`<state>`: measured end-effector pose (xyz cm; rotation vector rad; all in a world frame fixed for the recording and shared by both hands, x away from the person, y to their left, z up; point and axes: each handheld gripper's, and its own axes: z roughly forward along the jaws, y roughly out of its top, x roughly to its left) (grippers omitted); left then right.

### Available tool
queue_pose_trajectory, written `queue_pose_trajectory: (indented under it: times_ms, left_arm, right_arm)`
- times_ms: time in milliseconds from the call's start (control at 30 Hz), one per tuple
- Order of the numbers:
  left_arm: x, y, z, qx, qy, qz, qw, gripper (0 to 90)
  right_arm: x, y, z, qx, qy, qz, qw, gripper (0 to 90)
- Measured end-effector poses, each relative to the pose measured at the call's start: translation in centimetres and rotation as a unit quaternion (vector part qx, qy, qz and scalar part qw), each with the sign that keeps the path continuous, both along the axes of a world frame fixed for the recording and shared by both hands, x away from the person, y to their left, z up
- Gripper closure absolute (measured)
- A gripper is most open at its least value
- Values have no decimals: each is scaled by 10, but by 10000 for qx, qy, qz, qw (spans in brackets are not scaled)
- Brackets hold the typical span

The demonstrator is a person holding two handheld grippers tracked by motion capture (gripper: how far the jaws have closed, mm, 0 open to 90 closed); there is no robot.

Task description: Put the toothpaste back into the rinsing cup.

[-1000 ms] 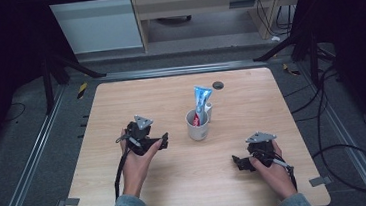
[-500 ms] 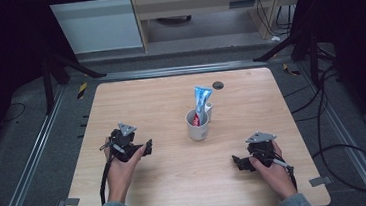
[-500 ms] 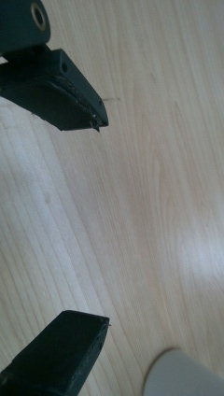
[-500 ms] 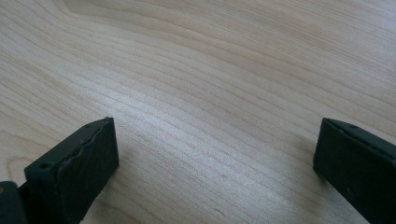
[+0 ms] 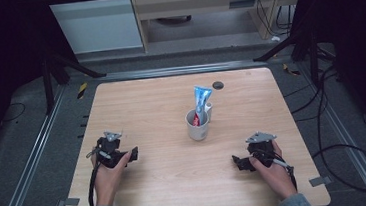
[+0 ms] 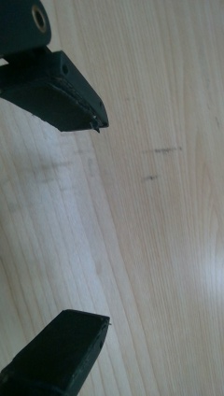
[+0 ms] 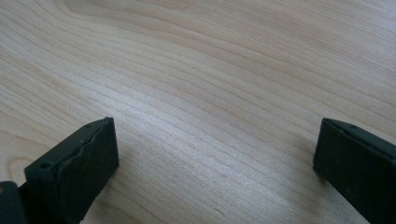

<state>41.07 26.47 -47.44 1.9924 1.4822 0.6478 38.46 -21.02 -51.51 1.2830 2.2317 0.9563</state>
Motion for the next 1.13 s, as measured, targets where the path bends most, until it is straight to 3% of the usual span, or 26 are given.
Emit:
queue_pose_trajectory:
  times_ms: [533,733,867,1133]
  left_arm:
    - [13,10,-17,-121,120,104,9998,46]
    - [18,12,-30,-272,20,206,9994,46]
    - [20,12,-34,-169,-152,169,9996,36]
    - [22,12,-35,-162,-114,130,9997,0]
  right_arm:
    - [0,0,0,2,0,0,10000,4]
    - [0,0,0,2,0,1,10000,4]
    - [0,0,0,0,0,3,10000,3]
    - [0,0,0,-3,-4,6,10000,4]
